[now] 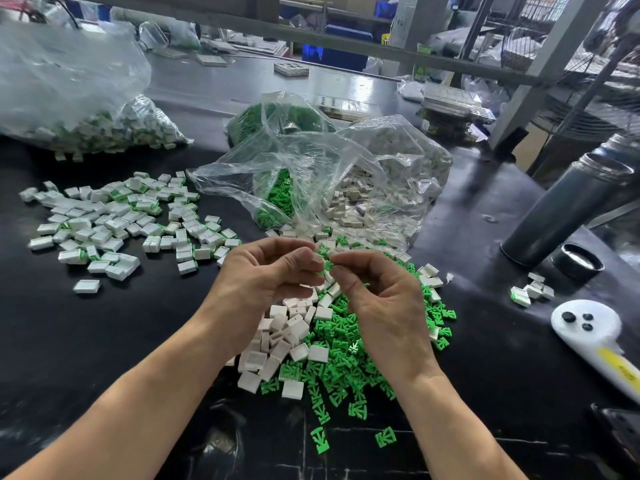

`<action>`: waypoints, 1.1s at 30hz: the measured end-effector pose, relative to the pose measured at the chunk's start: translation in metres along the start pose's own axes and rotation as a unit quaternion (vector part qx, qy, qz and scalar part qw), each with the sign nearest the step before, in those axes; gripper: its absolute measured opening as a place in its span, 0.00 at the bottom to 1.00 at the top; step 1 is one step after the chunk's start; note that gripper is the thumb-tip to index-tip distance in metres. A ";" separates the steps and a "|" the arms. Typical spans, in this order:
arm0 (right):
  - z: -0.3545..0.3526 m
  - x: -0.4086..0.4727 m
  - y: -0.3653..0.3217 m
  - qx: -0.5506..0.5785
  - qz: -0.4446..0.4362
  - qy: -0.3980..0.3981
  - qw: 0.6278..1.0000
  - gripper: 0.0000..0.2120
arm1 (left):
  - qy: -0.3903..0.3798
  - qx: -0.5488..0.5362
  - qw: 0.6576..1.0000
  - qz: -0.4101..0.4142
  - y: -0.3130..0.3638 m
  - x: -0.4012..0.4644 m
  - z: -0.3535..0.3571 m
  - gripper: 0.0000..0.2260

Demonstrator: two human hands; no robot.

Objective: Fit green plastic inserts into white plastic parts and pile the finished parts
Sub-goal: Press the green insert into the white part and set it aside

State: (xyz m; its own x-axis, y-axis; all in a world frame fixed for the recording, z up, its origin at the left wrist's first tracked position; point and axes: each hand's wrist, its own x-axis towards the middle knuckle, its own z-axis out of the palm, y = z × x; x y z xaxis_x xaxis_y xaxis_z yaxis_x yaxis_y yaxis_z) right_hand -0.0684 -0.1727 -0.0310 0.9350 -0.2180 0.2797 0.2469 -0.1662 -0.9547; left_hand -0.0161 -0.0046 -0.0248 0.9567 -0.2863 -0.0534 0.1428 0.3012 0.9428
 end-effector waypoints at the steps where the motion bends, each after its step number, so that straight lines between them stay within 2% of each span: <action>1: 0.000 0.000 0.000 0.001 -0.003 0.001 1.000 0.06 | -0.002 0.002 1.000 -0.001 0.000 0.000 0.000 0.14; 13: 0.000 0.000 0.000 0.003 -0.022 0.022 1.000 0.07 | -0.020 0.071 0.997 0.005 0.002 -0.005 0.004 0.15; 20: 0.002 -0.001 0.001 -0.016 -0.029 0.018 0.999 0.07 | -0.020 0.092 0.995 0.023 0.005 -0.007 0.007 0.09; 25: 0.000 -0.001 0.000 -0.031 -0.026 0.007 0.999 0.06 | -0.031 0.115 0.992 0.040 0.005 -0.008 0.006 0.14; 33: -0.001 -0.001 0.000 -0.057 -0.027 -0.006 0.998 0.07 | -0.025 0.127 0.990 0.054 0.001 -0.006 0.003 0.13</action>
State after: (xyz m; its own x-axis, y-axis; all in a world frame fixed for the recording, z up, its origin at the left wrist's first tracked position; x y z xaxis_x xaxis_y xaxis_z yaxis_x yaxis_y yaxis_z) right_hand -0.0699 -0.1731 -0.0316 0.9248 -0.1937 0.3275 0.2660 -0.2865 -0.9204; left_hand -0.0224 -0.0055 -0.0227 0.9483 -0.3112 0.0623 -0.0338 0.0961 0.9948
